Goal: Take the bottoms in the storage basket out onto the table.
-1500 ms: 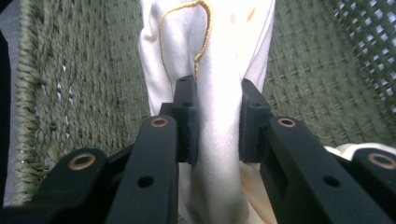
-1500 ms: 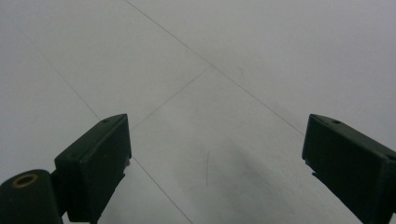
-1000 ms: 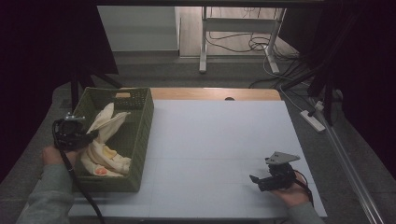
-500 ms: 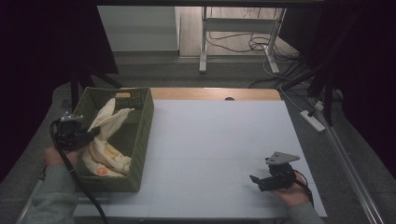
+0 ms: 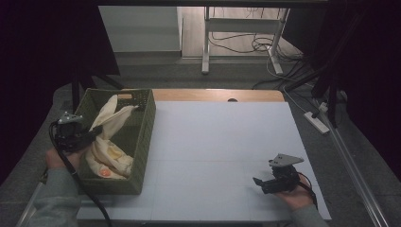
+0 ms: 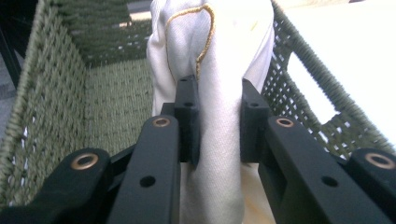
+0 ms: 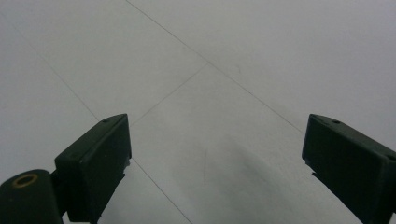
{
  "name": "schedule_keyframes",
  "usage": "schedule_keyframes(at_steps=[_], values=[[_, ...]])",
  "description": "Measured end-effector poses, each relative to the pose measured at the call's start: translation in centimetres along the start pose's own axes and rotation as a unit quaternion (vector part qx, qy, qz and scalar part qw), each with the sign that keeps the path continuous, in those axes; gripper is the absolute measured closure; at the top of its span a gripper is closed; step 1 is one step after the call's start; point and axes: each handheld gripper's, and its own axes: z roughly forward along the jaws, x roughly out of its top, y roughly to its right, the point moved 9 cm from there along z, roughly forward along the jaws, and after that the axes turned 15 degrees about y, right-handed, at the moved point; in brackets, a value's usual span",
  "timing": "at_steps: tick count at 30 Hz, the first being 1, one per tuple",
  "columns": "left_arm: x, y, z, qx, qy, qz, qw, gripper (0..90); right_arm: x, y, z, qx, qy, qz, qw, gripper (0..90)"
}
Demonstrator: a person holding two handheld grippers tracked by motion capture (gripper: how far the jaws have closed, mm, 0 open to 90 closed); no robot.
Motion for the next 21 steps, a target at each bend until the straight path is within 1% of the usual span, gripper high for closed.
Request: schedule_keyframes(at_steps=[3,6,10,15,18,19,21], values=[[0.3,0.2,-0.1,-0.001,0.004,0.001,1.0,73.9,0.0,0.0,0.0,0.0,0.0,0.0,1.0,8.5],[1.0,0.5,-0.4,-0.006,0.015,0.001,0.9999,73.9,0.0,0.0,0.0,0.0,0.0,0.0,1.0,8.5],[1.3,0.8,-0.5,-0.011,0.023,-0.001,0.9997,73.9,0.0,0.1,0.0,-0.002,0.002,-0.001,1.0,8.5],[1.8,1.0,-0.7,-0.016,0.037,-0.006,0.9992,73.9,0.0,0.1,0.0,-0.002,0.001,0.0,1.0,8.5],[2.1,1.1,-0.9,-0.016,0.045,-0.009,0.9988,73.9,0.0,0.1,0.0,-0.002,0.001,0.0,1.0,8.4],[2.4,1.1,-1.1,-0.015,0.051,-0.012,0.9985,73.8,0.0,0.1,0.0,-0.002,0.001,0.001,1.0,8.5],[2.5,1.2,-1.1,-0.016,0.055,-0.015,0.9982,73.9,0.0,0.1,0.0,-0.002,0.001,0.0,1.0,8.4]])
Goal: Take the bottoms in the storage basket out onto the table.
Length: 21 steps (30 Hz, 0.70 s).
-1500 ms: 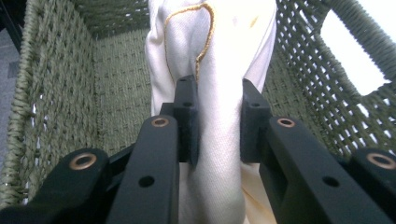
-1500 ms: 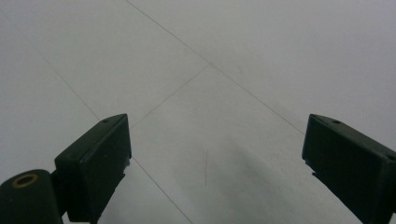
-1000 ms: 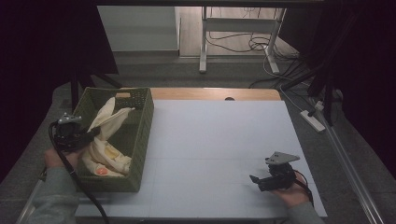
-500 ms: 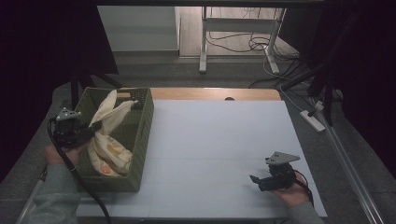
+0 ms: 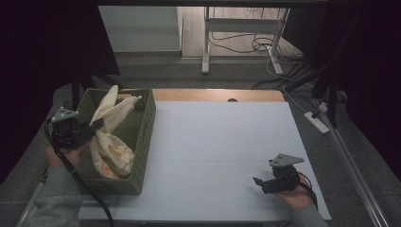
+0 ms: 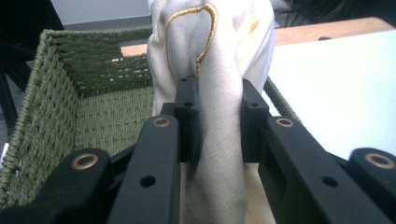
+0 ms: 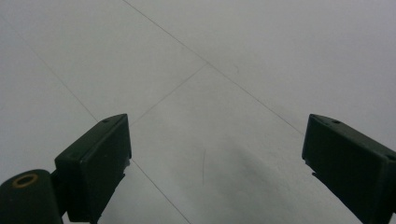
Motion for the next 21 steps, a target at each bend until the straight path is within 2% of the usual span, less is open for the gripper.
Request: schedule_keyframes(at_steps=[11,21], values=[[1.7,0.8,-0.6,-0.011,0.032,-0.013,0.9993,74.0,0.0,0.0,0.0,0.0,-0.001,0.001,1.0,8.5],[3.3,1.6,-0.9,-0.028,0.057,-0.022,0.9977,74.2,0.0,0.0,0.0,-0.001,0.0,0.001,1.0,8.4]])
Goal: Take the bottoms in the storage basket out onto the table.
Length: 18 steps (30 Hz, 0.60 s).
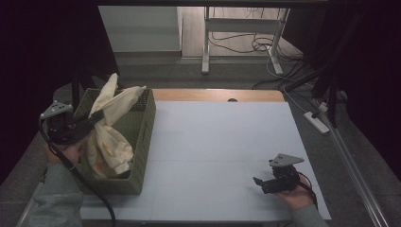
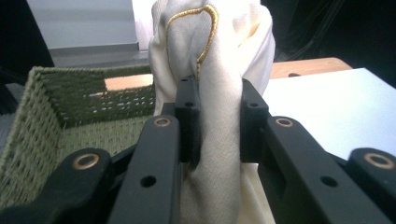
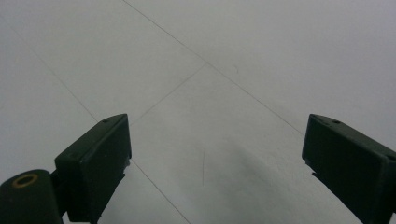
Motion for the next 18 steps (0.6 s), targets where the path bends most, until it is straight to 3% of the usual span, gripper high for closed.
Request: schedule_keyframes(at_steps=[18], values=[[2.5,2.7,0.3,-0.039,0.028,-0.006,0.9988,74.6,0.0,0.0,0.0,-0.001,0.0,0.002,1.0,8.5]])
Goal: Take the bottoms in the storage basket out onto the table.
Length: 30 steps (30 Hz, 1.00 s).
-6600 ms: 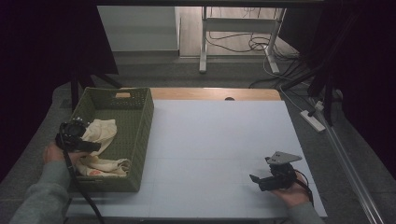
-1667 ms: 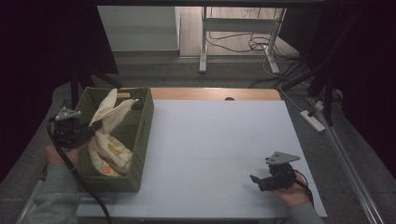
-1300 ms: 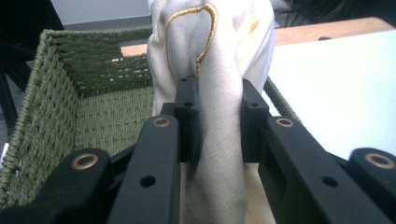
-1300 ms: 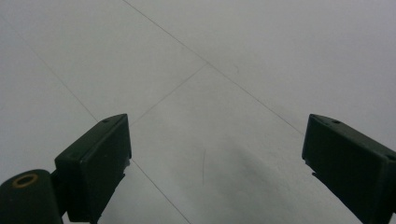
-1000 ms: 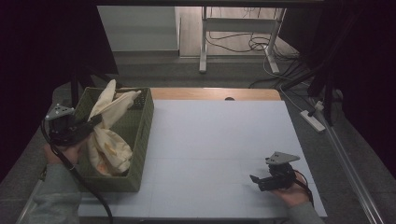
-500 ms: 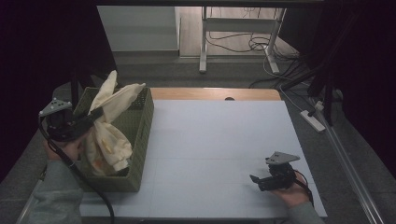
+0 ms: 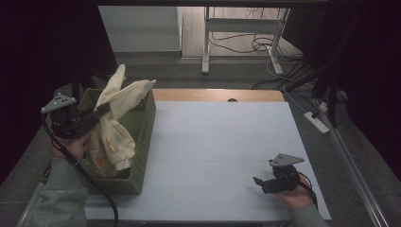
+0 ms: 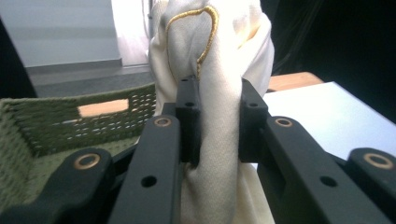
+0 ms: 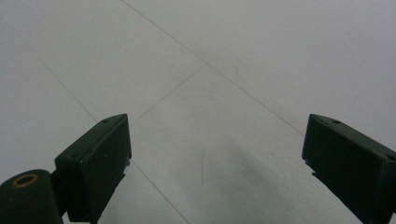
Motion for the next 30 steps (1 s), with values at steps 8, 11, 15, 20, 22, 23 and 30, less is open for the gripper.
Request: schedule_keyframes(at_steps=[8,11,15,20,22,23,30], values=[[0.8,1.3,0.2,-0.014,0.006,0.005,0.9999,74.7,0.0,0.0,0.0,0.0,0.0,-0.001,1.0,8.5],[1.1,1.8,0.3,-0.022,0.01,0.002,0.9997,74.7,0.0,0.0,0.0,0.0,0.0,0.0,1.0,8.5],[1.3,2.2,0.4,-0.028,0.011,0.002,0.9996,75.0,0.0,0.0,0.0,0.0,0.0,0.0,1.0,8.5],[1.7,2.8,0.5,-0.034,0.014,0.005,0.9993,75.1,0.0,0.0,0.0,0.0,0.0,0.0,1.0,8.5],[1.9,3.0,0.6,-0.037,0.014,0.005,0.9992,75.1,0.0,0.0,0.0,-0.001,0.0,0.001,1.0,8.5],[2.0,3.2,0.7,-0.039,0.015,0.006,0.9991,75.1,0.0,0.0,0.0,-0.001,-0.001,0.001,1.0,8.4],[2.3,4.5,1.0,-0.058,0.016,0.007,0.9982,75.2,0.0,0.0,0.0,0.0,-0.001,0.001,1.0,8.5]])
